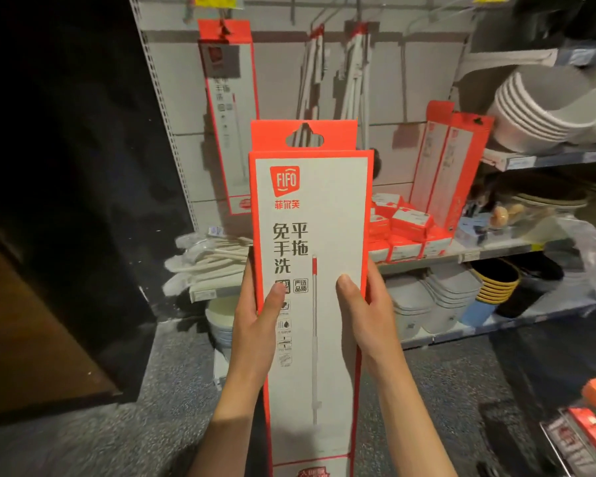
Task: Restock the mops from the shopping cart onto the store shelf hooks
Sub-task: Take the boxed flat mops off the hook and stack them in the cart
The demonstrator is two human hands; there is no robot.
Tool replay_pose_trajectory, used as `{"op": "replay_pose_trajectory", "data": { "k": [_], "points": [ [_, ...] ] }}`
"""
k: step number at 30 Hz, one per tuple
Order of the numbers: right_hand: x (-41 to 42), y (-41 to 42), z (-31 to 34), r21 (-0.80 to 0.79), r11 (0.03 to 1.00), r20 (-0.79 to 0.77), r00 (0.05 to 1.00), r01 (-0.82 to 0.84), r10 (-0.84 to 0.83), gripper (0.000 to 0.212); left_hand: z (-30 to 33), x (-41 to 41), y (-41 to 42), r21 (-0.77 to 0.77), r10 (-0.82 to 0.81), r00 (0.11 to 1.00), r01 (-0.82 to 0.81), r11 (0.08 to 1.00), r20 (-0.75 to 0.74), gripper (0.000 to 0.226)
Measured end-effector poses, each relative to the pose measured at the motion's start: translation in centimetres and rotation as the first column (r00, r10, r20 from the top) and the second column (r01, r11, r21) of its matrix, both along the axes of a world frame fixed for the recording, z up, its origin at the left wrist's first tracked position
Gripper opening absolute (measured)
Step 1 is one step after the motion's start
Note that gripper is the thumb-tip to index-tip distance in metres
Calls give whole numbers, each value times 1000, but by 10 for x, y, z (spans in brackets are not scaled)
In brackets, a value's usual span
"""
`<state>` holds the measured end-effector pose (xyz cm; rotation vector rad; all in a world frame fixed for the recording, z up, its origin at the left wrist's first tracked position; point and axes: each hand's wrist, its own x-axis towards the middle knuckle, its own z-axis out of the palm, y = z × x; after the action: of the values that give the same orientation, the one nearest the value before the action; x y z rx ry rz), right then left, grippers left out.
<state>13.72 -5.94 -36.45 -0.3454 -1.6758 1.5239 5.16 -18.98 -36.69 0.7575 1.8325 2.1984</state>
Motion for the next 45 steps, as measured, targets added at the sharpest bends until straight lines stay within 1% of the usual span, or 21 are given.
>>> {"op": "replay_pose_trajectory", "data": {
  "k": [3, 5, 8, 10, 13, 16, 20, 23, 26, 29, 33, 38, 43, 45],
  "points": [
    [-19, 3, 15, -11, 1000, -23, 1000, 17, -18, 44, 0, -6, -8, -28, -20, 1000, 19, 999, -16, 65],
    [-32, 7, 22, -13, 1000, -22, 1000, 10, -11, 43, 0, -13, -8, -44, -20, 999, 18, 999, -26, 65],
    [-49, 7, 25, 25, 999, -47, 999, -20, 21, 48, 8, -29, -3, -33, 33, 999, -33, 999, -12, 58],
    [-61, 11, 27, 60, 997, -50, 997, -49, 52, 53, 20, -43, 5, -15, 74, 997, -74, 997, 0, 57],
    [-84, 26, 29, 98, 990, -17, 994, -106, 108, 65, 48, -68, 20, 43, 114, 993, -112, 993, -43, 60],
    [-108, 46, 36, 106, 984, 3, 990, -141, 142, 70, 78, -93, 40, 83, 159, 985, -153, 985, -66, 57],
    [-138, 83, 51, 103, 973, -13, 978, -205, 207, 73, 101, -120, 75, 61, 186, 978, -181, 982, -91, 55],
    [-160, 116, 64, 106, 958, -27, 962, -266, 271, 69, 112, -138, 101, 68, 226, 967, -220, 973, -119, 49],
    [-181, 146, 81, 84, 946, -66, 945, -314, 320, 58, 120, -154, 125, 91, 267, 955, -257, 962, -132, 40],
    [-202, 169, 102, 78, 941, -135, 932, -329, 337, 54, 124, -165, 146, 96, 265, 954, -253, 963, -137, 41],
    [-224, 187, 120, 38, 932, -184, 915, -359, 360, 48, 126, -178, 165, 89, 286, 948, -275, 957, -140, 43],
    [-238, 196, 130, 0, 921, -225, 897, -390, 380, 46, 137, -191, 177, 76, 304, 933, -294, 953, -192, 37],
    [-260, 204, 138, -3, 919, -227, 896, -393, 382, 46, 157, -212, 186, 62, 283, 927, -276, 959, -247, 54],
    [-271, 205, 143, -1, 915, -223, 892, -403, 392, 46, 163, -221, 187, 69, 305, 919, -297, 952, -251, 53]
  ]
}}
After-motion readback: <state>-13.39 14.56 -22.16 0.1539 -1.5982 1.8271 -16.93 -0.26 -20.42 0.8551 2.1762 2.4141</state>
